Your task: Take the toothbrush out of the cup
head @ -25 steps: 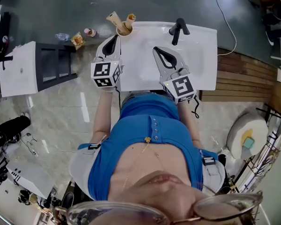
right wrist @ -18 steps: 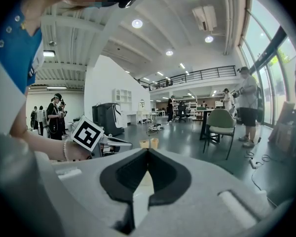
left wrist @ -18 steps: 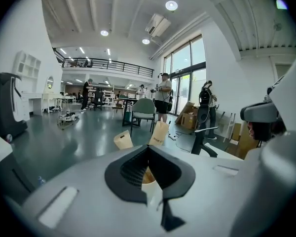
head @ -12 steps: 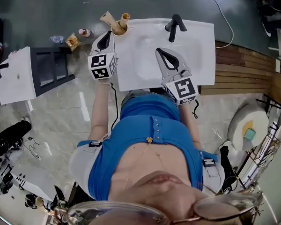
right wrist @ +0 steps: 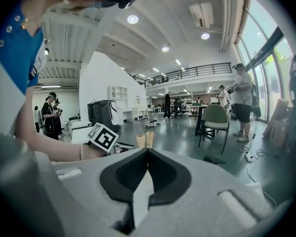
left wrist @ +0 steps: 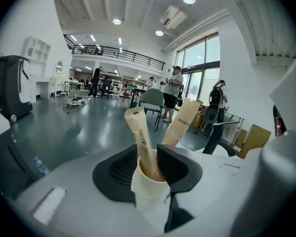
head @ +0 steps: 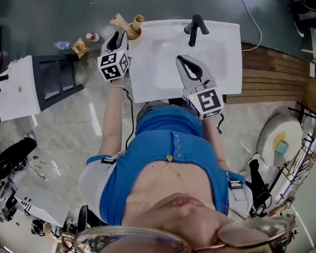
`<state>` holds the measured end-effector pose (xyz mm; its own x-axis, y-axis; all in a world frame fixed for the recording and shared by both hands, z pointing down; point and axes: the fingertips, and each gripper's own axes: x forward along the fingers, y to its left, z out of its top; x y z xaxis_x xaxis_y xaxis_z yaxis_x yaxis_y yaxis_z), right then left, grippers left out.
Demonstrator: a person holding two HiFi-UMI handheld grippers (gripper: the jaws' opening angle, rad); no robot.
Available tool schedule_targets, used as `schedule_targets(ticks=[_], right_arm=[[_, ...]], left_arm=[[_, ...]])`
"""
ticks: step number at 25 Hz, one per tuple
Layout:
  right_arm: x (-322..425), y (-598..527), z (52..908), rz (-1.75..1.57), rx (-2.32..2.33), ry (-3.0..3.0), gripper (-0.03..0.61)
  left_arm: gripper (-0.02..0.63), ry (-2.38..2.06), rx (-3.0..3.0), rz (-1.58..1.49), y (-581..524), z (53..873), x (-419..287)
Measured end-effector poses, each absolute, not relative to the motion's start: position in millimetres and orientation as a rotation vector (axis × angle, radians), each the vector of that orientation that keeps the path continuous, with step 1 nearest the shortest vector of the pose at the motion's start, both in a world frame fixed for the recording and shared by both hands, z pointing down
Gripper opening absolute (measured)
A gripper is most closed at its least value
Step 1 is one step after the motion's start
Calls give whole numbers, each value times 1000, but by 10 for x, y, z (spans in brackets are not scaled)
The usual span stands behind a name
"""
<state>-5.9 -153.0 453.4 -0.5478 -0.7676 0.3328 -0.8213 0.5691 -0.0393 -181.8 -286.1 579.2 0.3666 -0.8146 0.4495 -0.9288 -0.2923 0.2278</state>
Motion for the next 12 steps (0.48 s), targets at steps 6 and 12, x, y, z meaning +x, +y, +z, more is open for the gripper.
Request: schedule_targets(ticks=[6,12], right_arm=[[-27,-1523,4564,294,1319,-2517,2],[15,-1512,4579,304,1335,-2511,2]], left_arm=[[153,-1468,2120,283,-2989,5926,-1805],[130,-1445,2105,271,-3057,6009,-1769]])
